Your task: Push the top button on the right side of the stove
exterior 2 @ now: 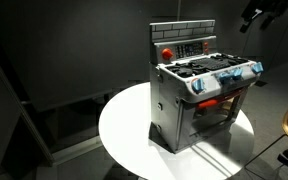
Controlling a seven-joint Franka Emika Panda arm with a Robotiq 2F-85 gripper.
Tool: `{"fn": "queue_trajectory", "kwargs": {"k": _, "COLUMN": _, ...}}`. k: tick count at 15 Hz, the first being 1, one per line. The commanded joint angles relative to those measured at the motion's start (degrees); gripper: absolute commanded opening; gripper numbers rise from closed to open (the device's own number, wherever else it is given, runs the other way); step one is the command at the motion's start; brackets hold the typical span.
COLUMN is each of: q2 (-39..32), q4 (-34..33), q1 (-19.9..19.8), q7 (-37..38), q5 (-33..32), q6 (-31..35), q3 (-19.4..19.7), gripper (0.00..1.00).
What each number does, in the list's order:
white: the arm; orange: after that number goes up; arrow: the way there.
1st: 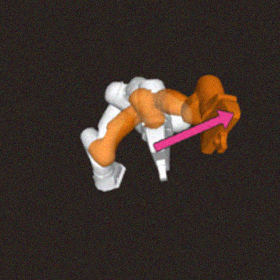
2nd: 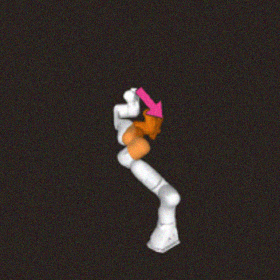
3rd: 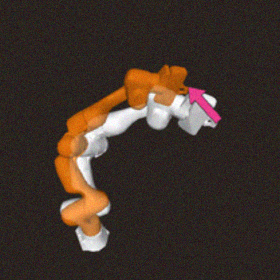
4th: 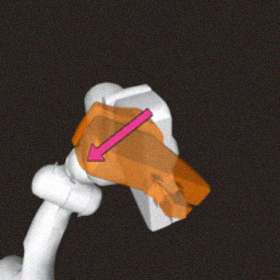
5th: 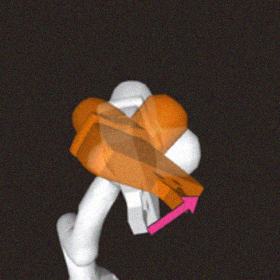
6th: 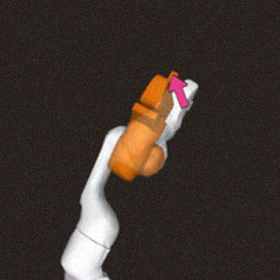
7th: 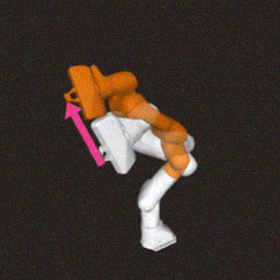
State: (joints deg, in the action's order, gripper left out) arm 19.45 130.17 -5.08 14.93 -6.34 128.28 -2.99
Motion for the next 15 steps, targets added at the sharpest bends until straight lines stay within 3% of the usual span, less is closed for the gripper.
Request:
{"fn": "queue_trajectory", "kwargs": {"k": 1, "q2": -9.8, "q4": -8.9, "q1": -0.9, "q7": 3.8, "q5": -1.5, "q6": 0.2, "q3": 0.1, "gripper": 1.0}}
{"fn": "queue_trajectory", "kwargs": {"k": 8, "q2": -23.6, "q4": -21.6, "q1": 0.5, "q7": 5.9, "q5": -0.7, "q6": 0.1, "q3": 3.0, "gripper": 1.0}}
{"fn": "queue_trajectory", "kwargs": {"k": 15, "q2": -30.8, "q4": -29.6, "q1": 2.2, "q7": 6.5, "q5": -0.3, "q6": -0.7, "q3": 5.2, "gripper": 1.0}}
